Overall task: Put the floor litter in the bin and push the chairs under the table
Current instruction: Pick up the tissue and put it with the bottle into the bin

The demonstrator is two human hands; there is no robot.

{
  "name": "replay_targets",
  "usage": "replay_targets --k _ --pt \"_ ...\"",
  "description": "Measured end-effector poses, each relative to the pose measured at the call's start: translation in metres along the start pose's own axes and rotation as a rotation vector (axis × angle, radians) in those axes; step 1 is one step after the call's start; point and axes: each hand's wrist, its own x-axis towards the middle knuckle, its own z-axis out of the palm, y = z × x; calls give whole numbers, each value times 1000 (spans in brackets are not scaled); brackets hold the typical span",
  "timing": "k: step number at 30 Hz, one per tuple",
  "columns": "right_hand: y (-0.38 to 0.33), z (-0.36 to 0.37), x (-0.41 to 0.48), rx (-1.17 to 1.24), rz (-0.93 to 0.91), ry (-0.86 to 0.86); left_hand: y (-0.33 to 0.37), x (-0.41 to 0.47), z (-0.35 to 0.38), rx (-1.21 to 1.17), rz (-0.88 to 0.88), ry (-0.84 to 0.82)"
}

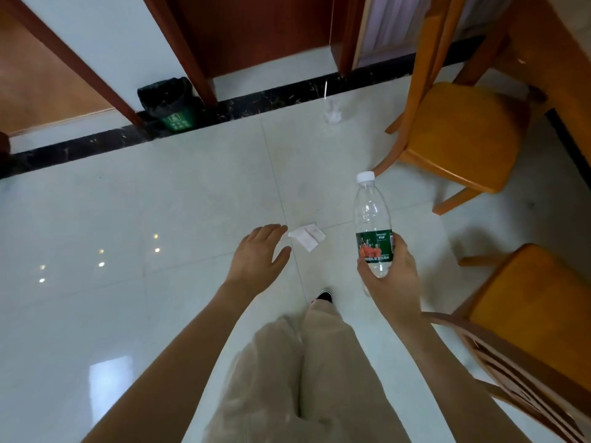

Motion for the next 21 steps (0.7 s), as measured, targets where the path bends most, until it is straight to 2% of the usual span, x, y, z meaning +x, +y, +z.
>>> replay_targets --k 4,8,15,21 --pt "33 54 64 6 71 0 -28 73 50 -39 -2 -40" --pt "90 124 125 -28 100 8 -78 140 135 -72 -9 -134" --pt "268 296 225 -65 111 -22 -214 248 366 -77 -16 -161" --pt "408 429 264 -84 114 -73 -307 299 560 -76 -55 -233"
